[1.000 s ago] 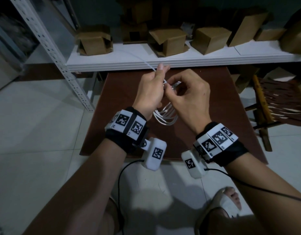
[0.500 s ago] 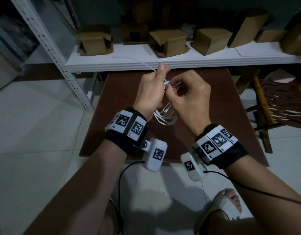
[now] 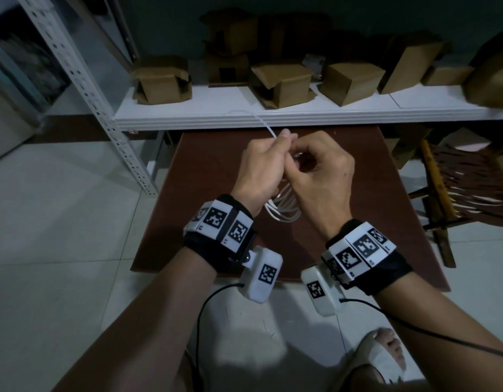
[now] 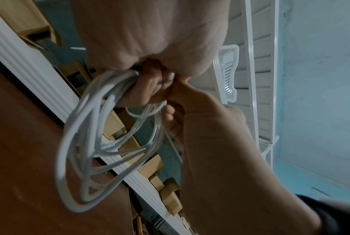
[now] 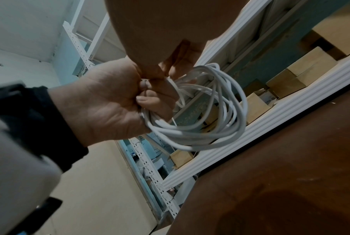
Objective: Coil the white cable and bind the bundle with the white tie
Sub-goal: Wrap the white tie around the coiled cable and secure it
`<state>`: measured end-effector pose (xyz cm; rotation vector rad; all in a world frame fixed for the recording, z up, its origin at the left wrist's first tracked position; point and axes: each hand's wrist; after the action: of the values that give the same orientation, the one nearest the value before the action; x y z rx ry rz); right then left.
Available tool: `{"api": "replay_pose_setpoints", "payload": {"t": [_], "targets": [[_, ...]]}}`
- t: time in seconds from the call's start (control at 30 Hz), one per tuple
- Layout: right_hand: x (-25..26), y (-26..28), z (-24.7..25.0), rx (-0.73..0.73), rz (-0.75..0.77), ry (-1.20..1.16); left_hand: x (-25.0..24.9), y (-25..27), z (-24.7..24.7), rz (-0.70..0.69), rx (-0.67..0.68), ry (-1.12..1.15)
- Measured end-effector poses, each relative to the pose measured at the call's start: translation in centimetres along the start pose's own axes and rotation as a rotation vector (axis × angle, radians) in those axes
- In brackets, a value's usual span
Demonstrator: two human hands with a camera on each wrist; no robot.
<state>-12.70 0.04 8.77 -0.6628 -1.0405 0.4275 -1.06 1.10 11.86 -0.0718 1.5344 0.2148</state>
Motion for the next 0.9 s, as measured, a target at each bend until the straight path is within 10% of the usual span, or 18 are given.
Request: {"api": "replay_pose_setpoints", "payload": {"t": [0.9], "targets": [[0.4,-0.4,0.3,0.073,0.016,-0.018,-1.0,0.6,1.0,0.024,0.013,-0.036]]}}
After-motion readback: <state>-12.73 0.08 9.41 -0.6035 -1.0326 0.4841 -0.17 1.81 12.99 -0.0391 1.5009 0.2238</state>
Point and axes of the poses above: each hand's wrist, its own y-axis away from the middle knuckle, its own z-axis out of the back of the hand, x = y × z, and after that the axes turned 1 degree about -y, right-handed
